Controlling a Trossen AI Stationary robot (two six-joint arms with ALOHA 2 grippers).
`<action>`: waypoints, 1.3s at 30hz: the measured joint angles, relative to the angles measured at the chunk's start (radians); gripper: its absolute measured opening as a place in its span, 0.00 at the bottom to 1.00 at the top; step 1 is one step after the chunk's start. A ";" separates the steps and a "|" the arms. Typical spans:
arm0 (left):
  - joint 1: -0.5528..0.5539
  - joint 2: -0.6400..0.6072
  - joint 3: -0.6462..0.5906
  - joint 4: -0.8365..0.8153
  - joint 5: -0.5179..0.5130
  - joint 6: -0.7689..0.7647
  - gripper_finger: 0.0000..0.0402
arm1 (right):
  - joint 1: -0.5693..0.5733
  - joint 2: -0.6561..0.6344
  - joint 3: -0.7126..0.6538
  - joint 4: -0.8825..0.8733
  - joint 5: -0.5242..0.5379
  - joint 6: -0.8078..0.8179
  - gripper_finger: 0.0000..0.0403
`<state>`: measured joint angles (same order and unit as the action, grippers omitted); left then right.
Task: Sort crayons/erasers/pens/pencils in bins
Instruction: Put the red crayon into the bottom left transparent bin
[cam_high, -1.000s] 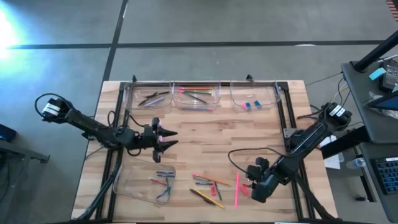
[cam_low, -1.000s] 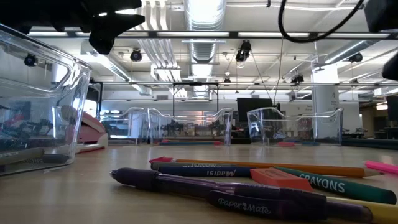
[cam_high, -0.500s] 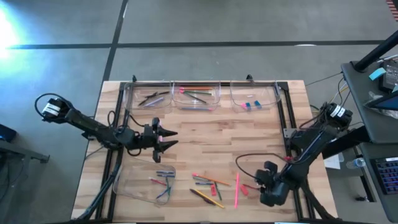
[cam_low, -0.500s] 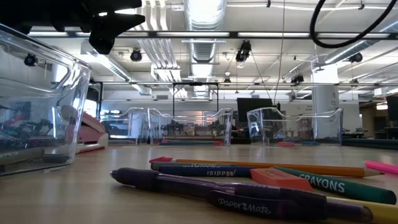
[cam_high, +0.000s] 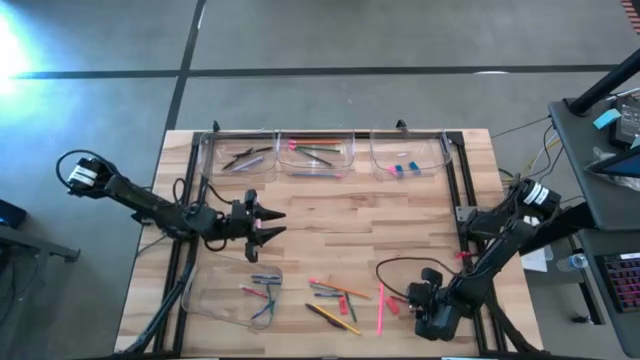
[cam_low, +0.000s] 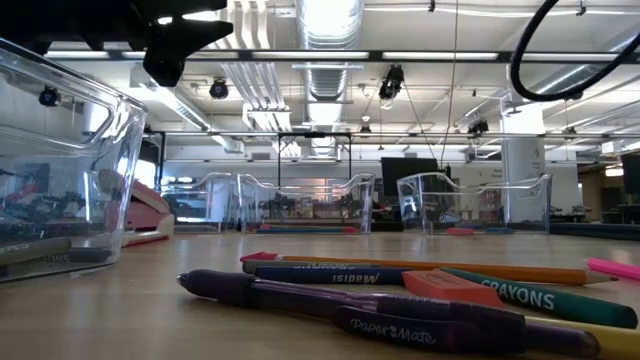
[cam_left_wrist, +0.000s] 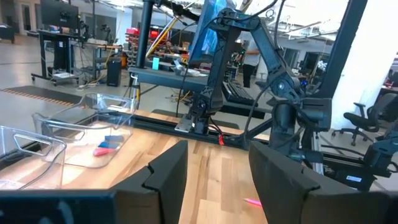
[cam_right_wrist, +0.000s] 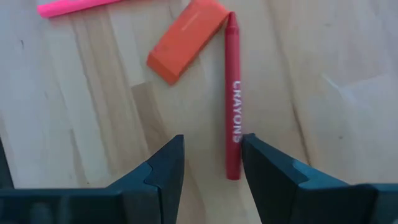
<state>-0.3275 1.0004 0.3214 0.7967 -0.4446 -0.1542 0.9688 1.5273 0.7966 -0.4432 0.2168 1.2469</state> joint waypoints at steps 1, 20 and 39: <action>0.000 0.000 0.000 0.000 0.002 0.000 0.39 | 0.000 0.009 0.002 0.003 -0.004 0.001 0.37; -0.003 0.000 0.000 0.004 0.021 -0.026 0.39 | 0.003 0.171 0.006 -0.076 -0.079 0.004 0.33; -0.003 -0.006 0.001 0.000 0.071 -0.050 0.39 | 0.006 0.150 0.002 -0.083 0.010 -0.011 0.33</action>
<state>-0.3302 0.9942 0.3225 0.7965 -0.3740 -0.2043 0.9745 1.6772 0.7986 -0.5262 0.2272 1.2361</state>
